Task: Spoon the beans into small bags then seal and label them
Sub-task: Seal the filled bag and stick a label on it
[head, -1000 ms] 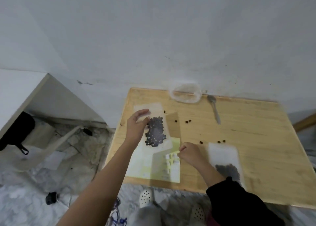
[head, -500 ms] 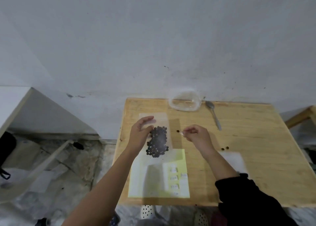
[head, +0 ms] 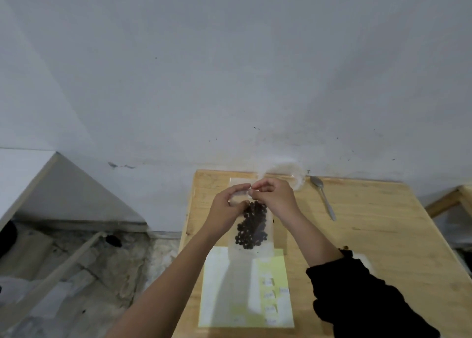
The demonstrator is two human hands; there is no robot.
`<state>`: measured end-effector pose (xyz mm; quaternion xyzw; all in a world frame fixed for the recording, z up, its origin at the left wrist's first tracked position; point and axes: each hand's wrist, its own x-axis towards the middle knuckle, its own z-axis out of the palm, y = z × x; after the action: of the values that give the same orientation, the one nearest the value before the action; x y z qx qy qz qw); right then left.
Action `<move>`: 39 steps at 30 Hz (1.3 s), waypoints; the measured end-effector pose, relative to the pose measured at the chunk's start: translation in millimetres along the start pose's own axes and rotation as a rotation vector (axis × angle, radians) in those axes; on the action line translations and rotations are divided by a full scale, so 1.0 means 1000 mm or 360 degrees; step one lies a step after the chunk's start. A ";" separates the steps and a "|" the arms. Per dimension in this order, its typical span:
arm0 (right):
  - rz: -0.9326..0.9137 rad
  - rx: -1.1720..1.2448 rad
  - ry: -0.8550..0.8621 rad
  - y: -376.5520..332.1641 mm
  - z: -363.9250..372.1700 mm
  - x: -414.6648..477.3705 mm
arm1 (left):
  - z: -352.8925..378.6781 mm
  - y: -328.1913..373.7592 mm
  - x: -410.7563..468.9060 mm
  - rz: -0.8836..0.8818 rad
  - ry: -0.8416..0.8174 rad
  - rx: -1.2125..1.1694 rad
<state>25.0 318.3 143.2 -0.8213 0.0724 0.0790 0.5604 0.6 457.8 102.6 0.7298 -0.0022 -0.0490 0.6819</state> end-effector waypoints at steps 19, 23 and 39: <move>0.0226 0.0209 0.0013 -0.007 0.021 0.061 | -0.018 0.005 0.057 -0.0179 0.0375 -0.0386; 0.0135 0.0213 -0.0093 -0.001 0.023 0.081 | -0.025 0.001 0.086 -0.0197 0.0504 -0.0397; 0.0296 -0.0301 -0.0193 0.069 0.074 0.124 | -0.050 -0.078 0.118 -0.0618 0.0525 0.0318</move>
<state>127.9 359.0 28.1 -0.8539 0.1064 0.1864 0.4742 116.7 504.7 20.1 0.7784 0.2441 -0.0590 0.5754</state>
